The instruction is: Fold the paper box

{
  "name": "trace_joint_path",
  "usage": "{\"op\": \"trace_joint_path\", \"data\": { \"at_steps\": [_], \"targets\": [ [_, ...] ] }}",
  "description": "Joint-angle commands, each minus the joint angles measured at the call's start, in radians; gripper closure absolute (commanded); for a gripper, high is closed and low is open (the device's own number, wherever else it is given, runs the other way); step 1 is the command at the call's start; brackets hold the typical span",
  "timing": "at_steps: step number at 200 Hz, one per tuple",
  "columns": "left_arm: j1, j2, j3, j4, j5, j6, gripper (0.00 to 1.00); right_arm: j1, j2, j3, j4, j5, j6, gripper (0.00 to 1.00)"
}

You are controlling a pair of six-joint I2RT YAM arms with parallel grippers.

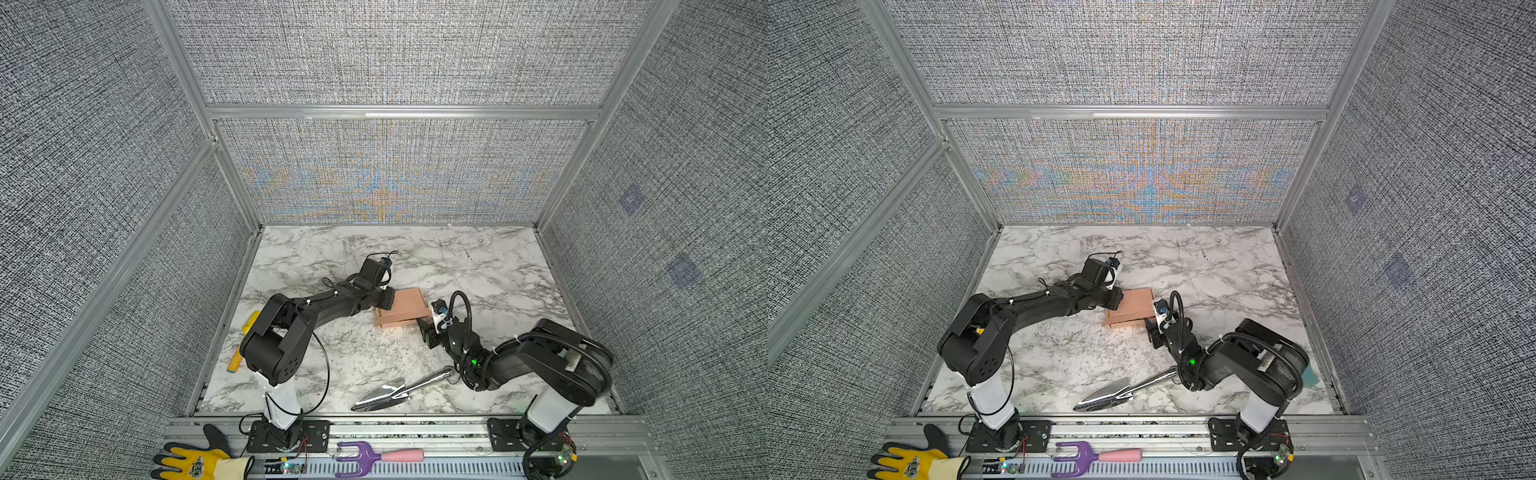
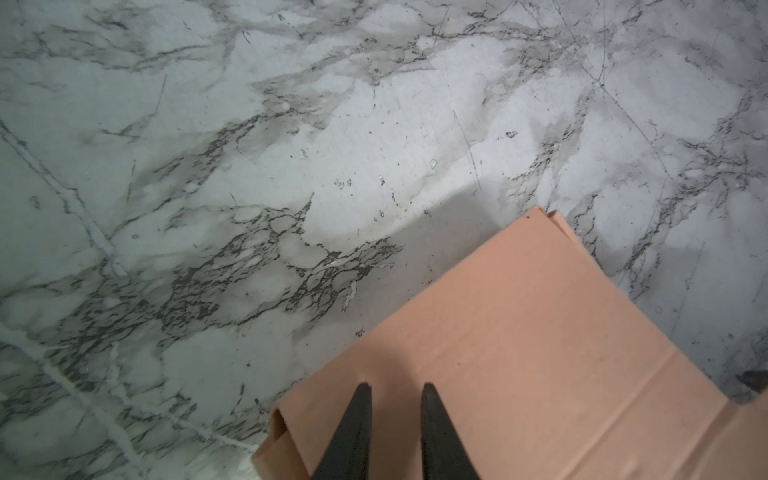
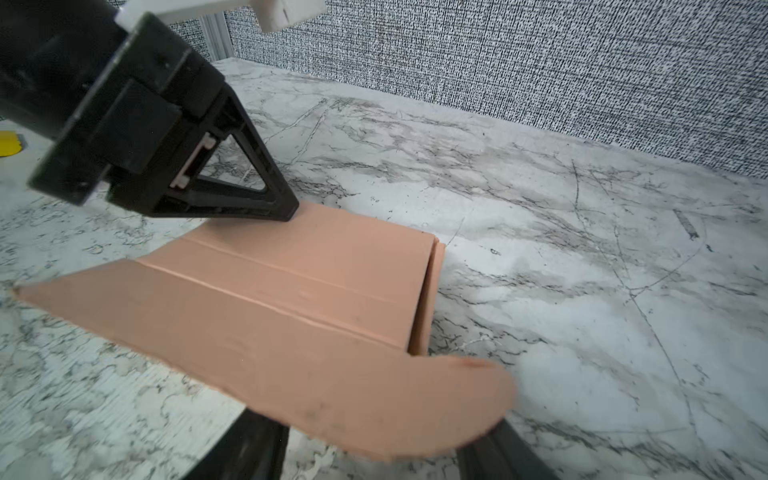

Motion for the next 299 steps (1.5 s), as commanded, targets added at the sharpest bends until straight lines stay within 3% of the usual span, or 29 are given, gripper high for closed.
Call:
{"op": "trace_joint_path", "data": {
  "at_steps": [1, 71, 106, 129, 192, 244, 299],
  "targets": [
    [0.000, 0.013, 0.001, -0.075, 0.008, -0.003, 0.76, 0.006, -0.087, 0.006, -0.248, -0.055, 0.066, 0.38],
    [-0.001, 0.039, 0.012, -0.082, -0.003, 0.003, 0.76, 0.043, -0.398, 0.077, -0.807, -0.217, 0.214, 0.37],
    [0.000, 0.056, 0.018, -0.086, -0.004, 0.008, 0.76, 0.032, -0.548, 0.104, -0.956, -0.173, 0.294, 0.34],
    [0.000, 0.059, 0.023, -0.086, 0.001, 0.010, 0.77, -0.015, -0.483, 0.230, -1.066, -0.174, 0.313, 0.34],
    [-0.002, 0.034, 0.024, -0.098, 0.011, 0.011, 0.77, -0.145, -0.217, 0.474, -1.146, -0.261, 0.315, 0.38],
    [-0.003, 0.008, 0.039, -0.124, -0.010, 0.016, 0.73, -0.216, -0.214, 0.456, -1.157, -0.301, 0.316, 0.39],
    [-0.002, -0.034, 0.067, -0.135, -0.004, -0.005, 0.68, -0.217, -0.149, 0.513, -1.186, -0.315, 0.270, 0.38]
  ]
}}
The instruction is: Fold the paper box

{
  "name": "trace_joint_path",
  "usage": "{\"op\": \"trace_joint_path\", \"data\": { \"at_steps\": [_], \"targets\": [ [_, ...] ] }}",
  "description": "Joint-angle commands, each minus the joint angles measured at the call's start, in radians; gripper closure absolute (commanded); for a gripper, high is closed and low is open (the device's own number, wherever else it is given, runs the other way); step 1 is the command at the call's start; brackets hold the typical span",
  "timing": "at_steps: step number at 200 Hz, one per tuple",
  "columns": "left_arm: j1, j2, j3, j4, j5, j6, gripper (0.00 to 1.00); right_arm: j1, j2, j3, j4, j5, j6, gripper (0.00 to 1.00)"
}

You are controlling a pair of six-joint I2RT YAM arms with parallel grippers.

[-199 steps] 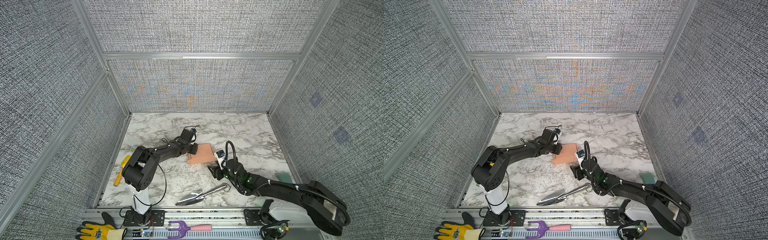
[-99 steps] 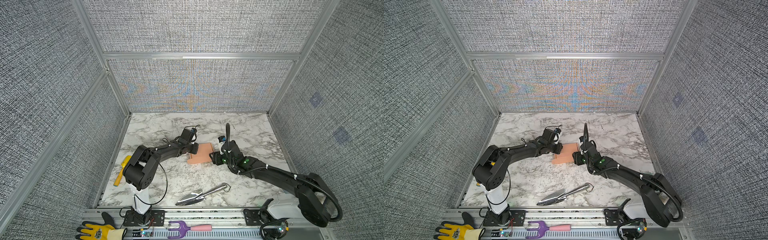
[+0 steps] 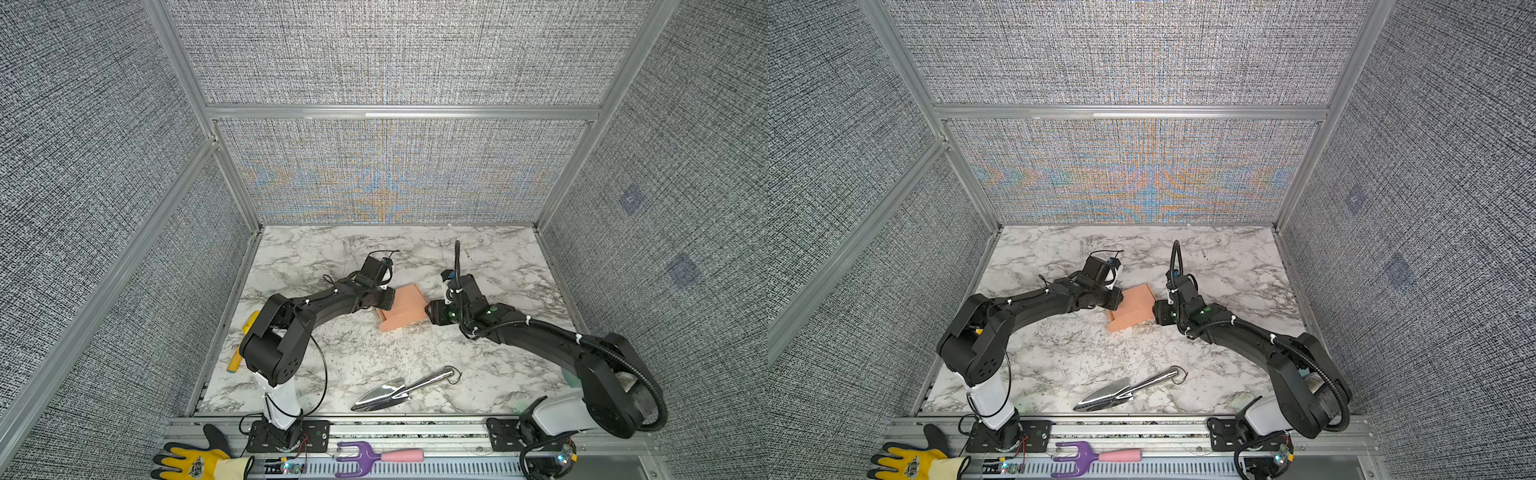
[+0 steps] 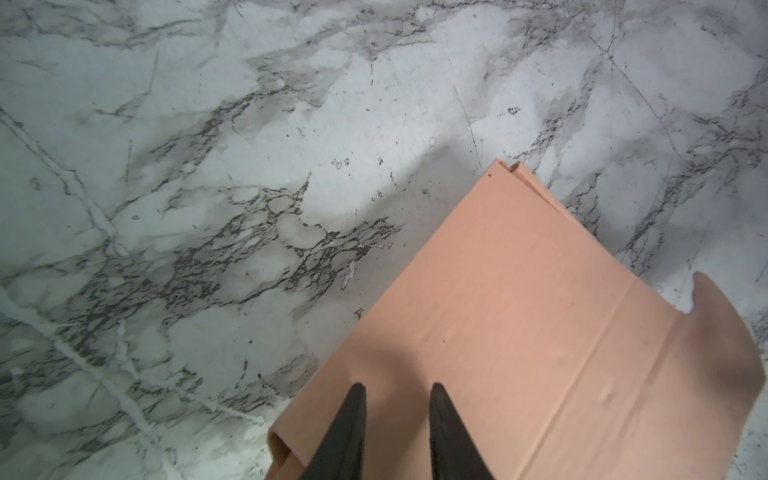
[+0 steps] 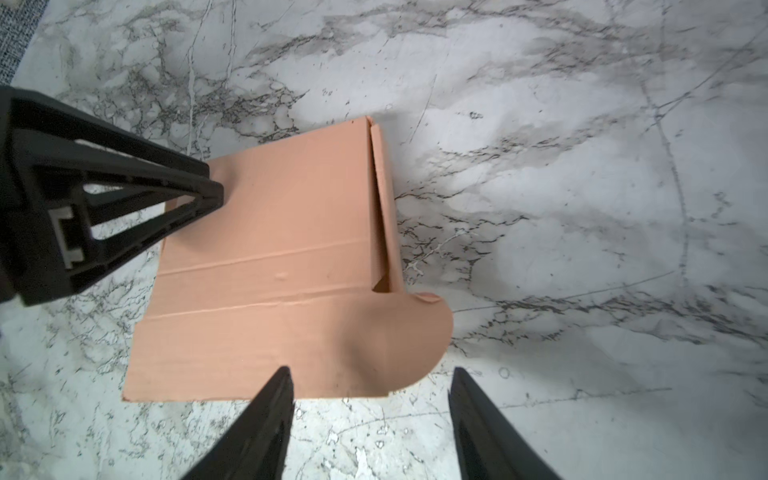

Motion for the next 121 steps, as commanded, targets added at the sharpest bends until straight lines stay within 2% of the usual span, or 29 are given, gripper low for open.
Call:
{"op": "trace_joint_path", "data": {
  "at_steps": [1, 54, 121],
  "targets": [
    [0.002, -0.018, 0.018, -0.027, 0.000, -0.014, 0.68, -0.001, 0.026, 0.036, -0.028, -0.008, -0.032, 0.38],
    [0.002, -0.020, 0.053, -0.053, -0.012, -0.023, 0.67, -0.001, 0.142, 0.165, -0.086, 0.022, -0.103, 0.40],
    [0.002, -0.040, 0.012, -0.090, -0.050, -0.073, 0.68, 0.012, 0.232, 0.146, -0.057, 0.053, -0.108, 0.43]
  ]
}}
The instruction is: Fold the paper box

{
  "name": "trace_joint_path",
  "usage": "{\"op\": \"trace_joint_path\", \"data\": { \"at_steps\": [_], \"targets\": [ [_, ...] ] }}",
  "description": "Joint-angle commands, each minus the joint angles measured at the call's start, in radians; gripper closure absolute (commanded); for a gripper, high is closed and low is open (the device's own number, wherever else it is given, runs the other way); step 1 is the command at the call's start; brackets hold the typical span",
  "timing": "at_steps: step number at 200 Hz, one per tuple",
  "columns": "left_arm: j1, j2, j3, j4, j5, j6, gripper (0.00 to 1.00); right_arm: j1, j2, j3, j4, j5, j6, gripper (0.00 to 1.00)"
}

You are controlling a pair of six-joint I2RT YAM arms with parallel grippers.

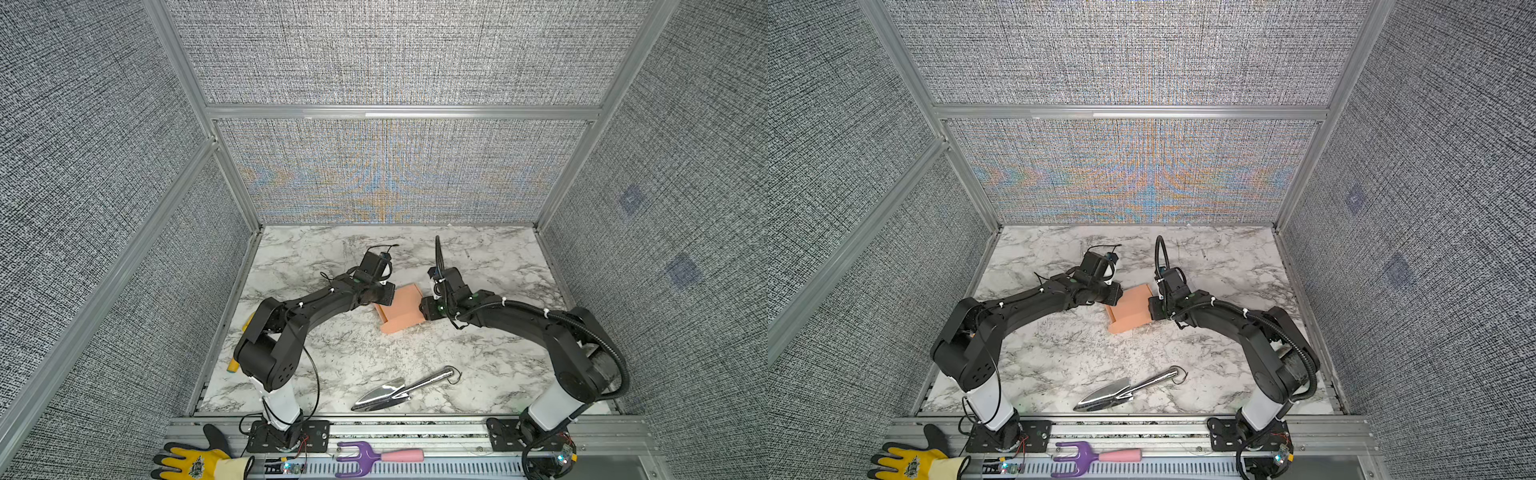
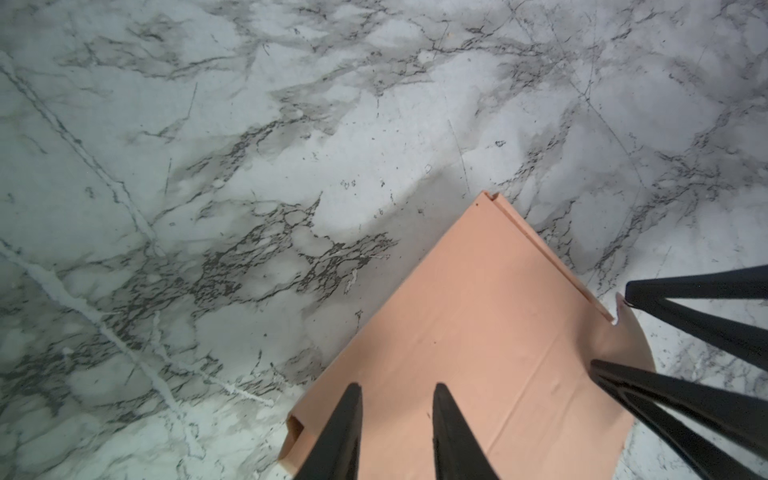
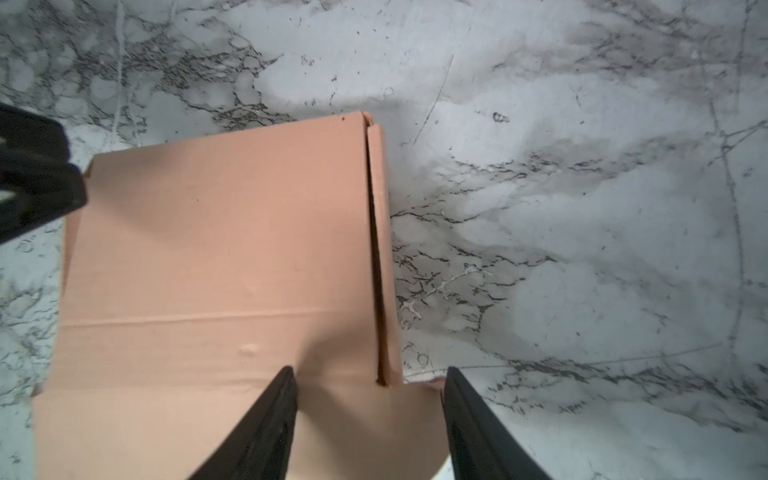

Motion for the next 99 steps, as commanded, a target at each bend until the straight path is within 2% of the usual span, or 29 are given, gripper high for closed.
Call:
{"op": "trace_joint_path", "data": {
  "at_steps": [1, 65, 99],
  "targets": [
    [0.002, -0.005, -0.011, -0.035, -0.023, -0.032, 0.68, 0.005, 0.020, -0.002, -0.002, 0.024, -0.011, 0.43],
    [-0.022, -0.028, -0.076, -0.056, -0.046, -0.108, 0.72, 0.008, 0.039, -0.004, 0.022, 0.044, -0.004, 0.44],
    [-0.033, 0.008, -0.073, -0.070, -0.074, -0.125, 0.76, 0.007, 0.036, -0.006, 0.023, 0.052, -0.001, 0.44]
  ]
}}
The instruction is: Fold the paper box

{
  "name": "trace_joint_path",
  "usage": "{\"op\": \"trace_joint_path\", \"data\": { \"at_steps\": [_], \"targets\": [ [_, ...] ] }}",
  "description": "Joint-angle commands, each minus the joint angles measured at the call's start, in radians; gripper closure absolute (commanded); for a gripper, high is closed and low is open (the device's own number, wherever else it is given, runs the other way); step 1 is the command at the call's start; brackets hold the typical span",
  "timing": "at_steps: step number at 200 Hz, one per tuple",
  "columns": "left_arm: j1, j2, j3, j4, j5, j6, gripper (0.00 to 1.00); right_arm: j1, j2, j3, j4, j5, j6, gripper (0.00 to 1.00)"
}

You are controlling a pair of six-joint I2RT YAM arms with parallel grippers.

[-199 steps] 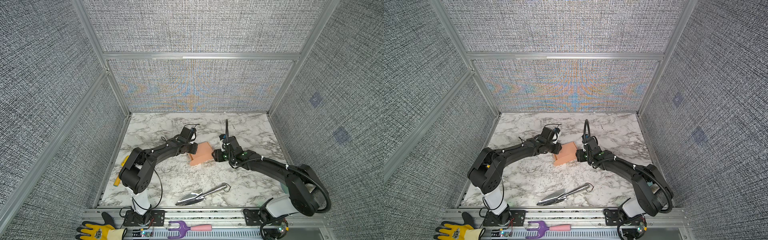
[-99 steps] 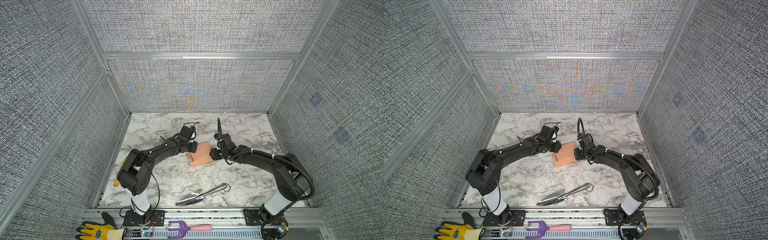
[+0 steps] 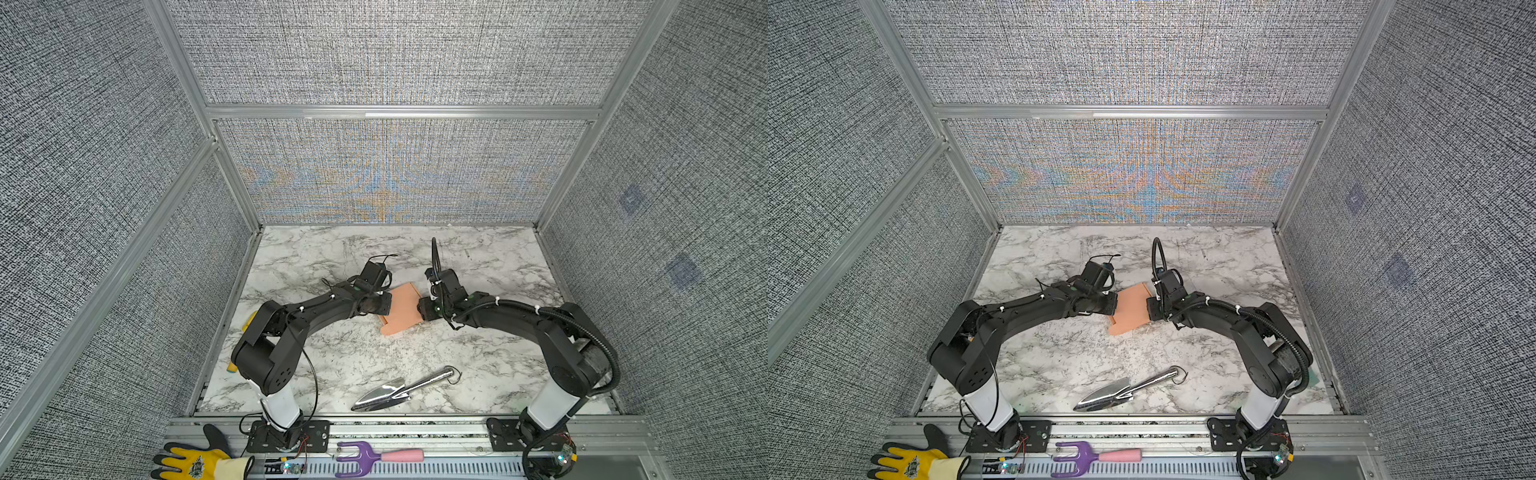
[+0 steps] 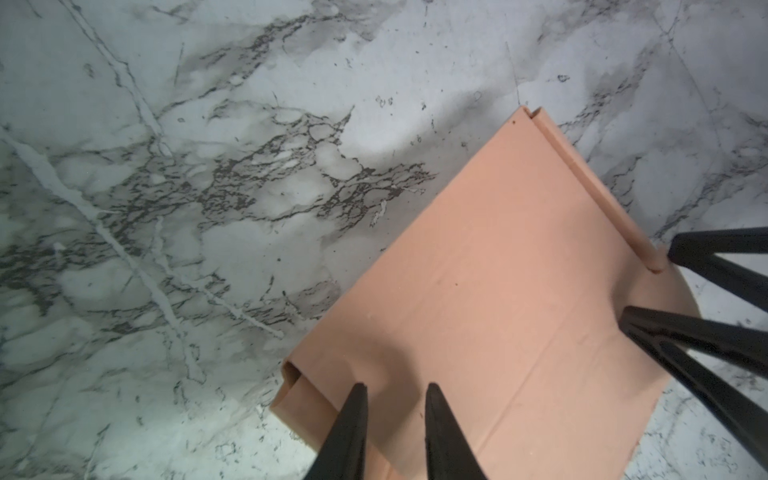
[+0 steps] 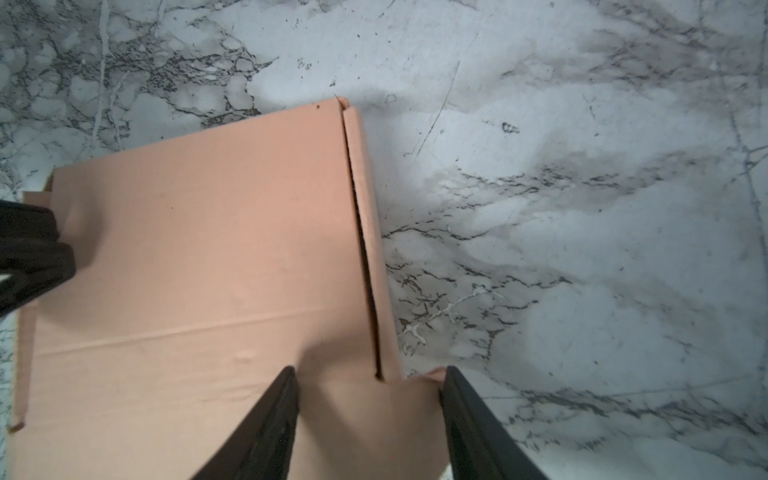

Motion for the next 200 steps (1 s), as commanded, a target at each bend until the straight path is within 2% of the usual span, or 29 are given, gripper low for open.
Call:
{"op": "trace_joint_path", "data": {
  "at_steps": [1, 47, 103, 123, 155, 200],
  "targets": [
    [-0.006, 0.028, 0.006, -0.051, -0.016, -0.026, 0.76, 0.001, 0.002, -0.003, -0.037, 0.028, 0.000, 0.44],
    [-0.013, 0.028, 0.025, -0.070, -0.048, -0.031, 0.79, 0.002, 0.002, -0.008, -0.033, 0.042, 0.004, 0.44],
    [0.027, -0.124, -0.027, -0.081, -0.051, -0.102, 0.77, 0.001, 0.009, -0.009, -0.024, 0.038, 0.010, 0.45],
    [0.051, -0.162, -0.078, -0.062, -0.010, -0.146, 0.81, 0.001, 0.008, -0.009, -0.023, 0.038, 0.010, 0.45],
    [0.074, -0.186, -0.155, 0.021, 0.070, -0.203, 0.97, 0.001, 0.008, -0.011, -0.019, 0.036, 0.016, 0.45],
    [0.089, -0.098, -0.143, 0.054, 0.091, -0.202, 1.00, 0.015, 0.013, -0.006, -0.015, 0.033, 0.021, 0.46]
  ]
}}
